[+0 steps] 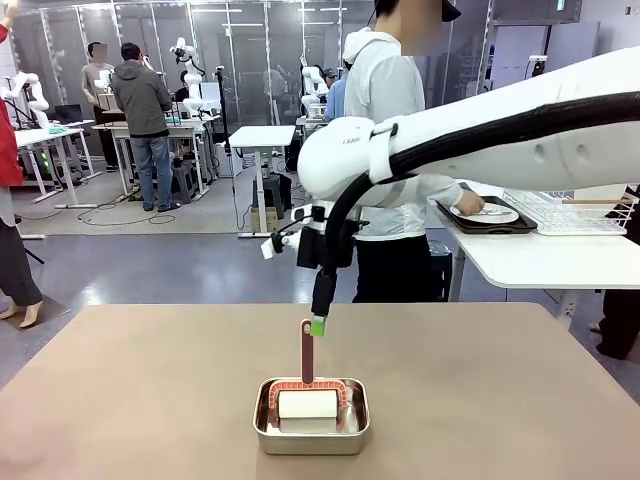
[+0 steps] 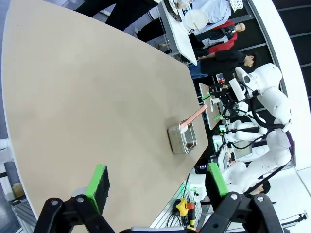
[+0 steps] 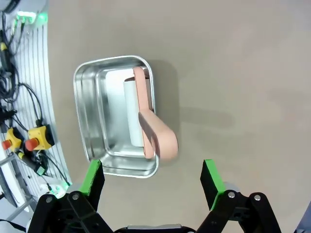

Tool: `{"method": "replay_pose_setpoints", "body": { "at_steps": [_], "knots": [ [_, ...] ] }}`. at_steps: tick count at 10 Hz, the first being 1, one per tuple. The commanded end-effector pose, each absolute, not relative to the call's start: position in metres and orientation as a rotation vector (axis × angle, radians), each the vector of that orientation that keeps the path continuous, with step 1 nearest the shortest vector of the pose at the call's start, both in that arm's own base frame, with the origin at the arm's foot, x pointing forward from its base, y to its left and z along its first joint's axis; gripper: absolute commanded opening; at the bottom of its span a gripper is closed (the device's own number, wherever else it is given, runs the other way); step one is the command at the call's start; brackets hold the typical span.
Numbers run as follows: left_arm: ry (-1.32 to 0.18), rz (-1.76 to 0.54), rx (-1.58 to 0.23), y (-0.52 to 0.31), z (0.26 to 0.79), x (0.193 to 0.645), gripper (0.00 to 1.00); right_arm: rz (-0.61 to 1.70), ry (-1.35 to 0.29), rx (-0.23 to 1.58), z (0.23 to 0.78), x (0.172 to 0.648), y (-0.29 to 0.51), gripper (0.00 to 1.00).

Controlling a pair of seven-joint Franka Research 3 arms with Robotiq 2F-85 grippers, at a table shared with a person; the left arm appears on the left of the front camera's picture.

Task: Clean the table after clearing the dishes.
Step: When the right (or left) Handle tray is removed, use the right hand (or left hand) to clean the right (or left) side of the table with the Lint Roller.

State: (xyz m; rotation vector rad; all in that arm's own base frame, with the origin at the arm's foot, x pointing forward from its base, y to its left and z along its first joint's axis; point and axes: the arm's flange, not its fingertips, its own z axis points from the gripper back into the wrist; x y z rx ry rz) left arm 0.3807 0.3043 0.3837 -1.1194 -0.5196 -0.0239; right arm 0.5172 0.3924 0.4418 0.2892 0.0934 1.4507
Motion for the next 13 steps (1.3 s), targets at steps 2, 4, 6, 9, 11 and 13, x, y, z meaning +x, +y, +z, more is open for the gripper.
{"method": "replay_pose_setpoints", "body": {
  "at_steps": [2, 4, 6, 9, 11, 13],
  "knots": [
    [-0.528, -0.035, -1.113, 0.306, 0.386, 0.378, 1.0, 1.457, 0.165, 0.242, 0.433, 0.521, 0.413, 1.0],
    [-0.528, -0.035, -1.113, 0.306, 0.386, 0.378, 1.0, 1.464, 0.224, 0.244, 0.42, 0.517, 0.425, 1.0],
    [-0.528, -0.035, -1.113, 0.306, 0.386, 0.378, 1.0, 1.454, 0.25, 0.222, 0.413, 0.51, 0.432, 1.0],
    [-0.528, -0.035, -1.113, 0.306, 0.386, 0.378, 1.0, 1.447, 0.275, 0.237, 0.403, 0.509, 0.434, 0.67],
    [-0.528, -0.035, -1.113, 0.306, 0.386, 0.378, 1.0, 1.442, 0.261, 0.255, 0.4, 0.51, 0.433, 0.08],
    [-0.528, -0.035, -1.113, 0.306, 0.386, 0.378, 1.0, 1.438, 0.255, 0.272, 0.399, 0.511, 0.432, 0.0]
  ]
}}
